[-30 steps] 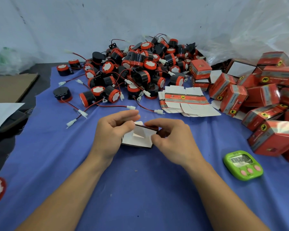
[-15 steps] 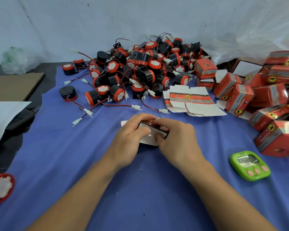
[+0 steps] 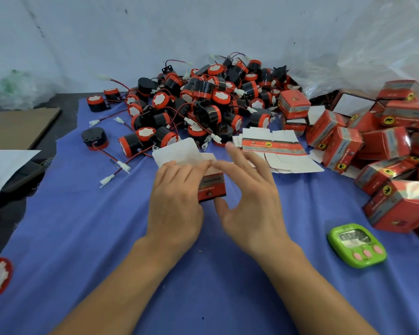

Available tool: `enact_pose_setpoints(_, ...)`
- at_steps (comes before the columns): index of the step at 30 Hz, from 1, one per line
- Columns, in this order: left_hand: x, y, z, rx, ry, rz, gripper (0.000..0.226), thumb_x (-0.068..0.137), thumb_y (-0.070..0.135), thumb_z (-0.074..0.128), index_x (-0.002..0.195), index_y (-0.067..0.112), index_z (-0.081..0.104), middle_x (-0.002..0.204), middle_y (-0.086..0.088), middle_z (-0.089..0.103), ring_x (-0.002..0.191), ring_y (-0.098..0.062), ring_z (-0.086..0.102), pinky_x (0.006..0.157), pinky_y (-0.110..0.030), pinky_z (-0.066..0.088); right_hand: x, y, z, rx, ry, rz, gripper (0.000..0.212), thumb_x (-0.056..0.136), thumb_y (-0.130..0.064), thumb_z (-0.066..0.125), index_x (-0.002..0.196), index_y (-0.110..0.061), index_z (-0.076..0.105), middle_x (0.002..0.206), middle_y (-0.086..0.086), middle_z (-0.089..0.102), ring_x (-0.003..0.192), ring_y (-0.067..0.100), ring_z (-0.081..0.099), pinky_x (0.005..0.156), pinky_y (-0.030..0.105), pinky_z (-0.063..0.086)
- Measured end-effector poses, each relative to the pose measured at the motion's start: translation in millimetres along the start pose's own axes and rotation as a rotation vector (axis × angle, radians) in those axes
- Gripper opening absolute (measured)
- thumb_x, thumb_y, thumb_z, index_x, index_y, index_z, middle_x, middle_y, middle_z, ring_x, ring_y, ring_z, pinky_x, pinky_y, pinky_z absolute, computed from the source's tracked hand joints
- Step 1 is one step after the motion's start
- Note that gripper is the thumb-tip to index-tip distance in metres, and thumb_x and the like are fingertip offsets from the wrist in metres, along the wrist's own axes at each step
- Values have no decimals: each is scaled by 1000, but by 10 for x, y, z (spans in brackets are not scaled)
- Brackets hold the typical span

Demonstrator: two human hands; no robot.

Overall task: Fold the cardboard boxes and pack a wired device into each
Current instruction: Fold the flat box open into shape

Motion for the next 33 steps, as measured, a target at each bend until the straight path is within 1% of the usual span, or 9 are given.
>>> enact_pose_setpoints(3,7,4,11,16,-31,4,55,56,-3,66,109,11,69,97,-5,67,92,-32,55,95,-36,37,31,33,-69,219,-17,220,84,72,-26,80,146,-48,47,148,-34,46,133,-3,50,101,10,43)
enact_pose_setpoints(7,8,27,38,-4,-119,124,34,60,1,59,91,13,65,89,-2,62,90,-32,56,113,-35,33,-50,145,2,351,-204,645,52,90,-53,66,139,-51,48,96,-28,67,84,-10,62,73,18,47)
enact_pose_setpoints(9,3,36,51,11,-158,169,27,66,7,67,91,15,64,88,0,63,89,-28,59,116,-37,33,-72,180,21,302,-237,654,29,100,-51,56,126,-41,61,69,-17,65,65,1,57,64,25,42)
enact_pose_setpoints(12,-21,84,-2,29,-218,164,26,68,24,74,91,19,65,87,6,66,88,-21,62,117,-36,30,-46,130,-8,120,-249,576,25,94,-50,50,92,-34,70,61,-15,63,63,9,55,58,26,41)
enact_pose_setpoints(17,-97,232,-63,91,-228,108,20,85,41,65,94,24,68,88,9,70,89,-18,64,110,-39,34,-26,96,-12,-34,-177,532,30,86,-28,53,61,-16,41,52,2,49,55,22,37,50,35,32)
enact_pose_setpoints(20,-58,301,-28,99,-197,102,24,99,39,52,101,23,70,92,7,71,93,-20,64,107,-38,34,-33,102,-20,-113,-129,521,22,93,-24,54,74,-19,63,61,-3,62,61,19,53,59,37,44)
enact_pose_setpoints(22,-30,286,19,106,-166,108,19,97,26,61,110,16,70,93,2,72,92,-25,66,110,-39,34,-26,109,-30,-93,-105,525,19,96,-26,55,89,-22,72,70,-4,69,69,18,61,66,38,51)
enact_pose_setpoints(26,-4,251,79,49,-205,50,52,80,8,80,129,7,61,98,-3,71,97,-25,66,120,-35,24,-28,138,1,-18,-163,652,18,95,-35,56,94,-28,72,69,-8,69,68,13,62,67,38,54)
enact_pose_setpoints(33,-16,298,48,97,-204,113,41,87,18,53,125,6,62,99,-3,69,92,-27,63,115,-40,33,-76,154,66,50,-241,679,29,95,-39,49,112,-34,72,58,-7,57,64,12,53,56,29,35)
Point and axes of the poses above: each hand's wrist, its own x-axis towards the middle knuckle, its own z-axis out of the palm, y = z × x, the point moved 2 cm from there along x, towards the middle knuckle
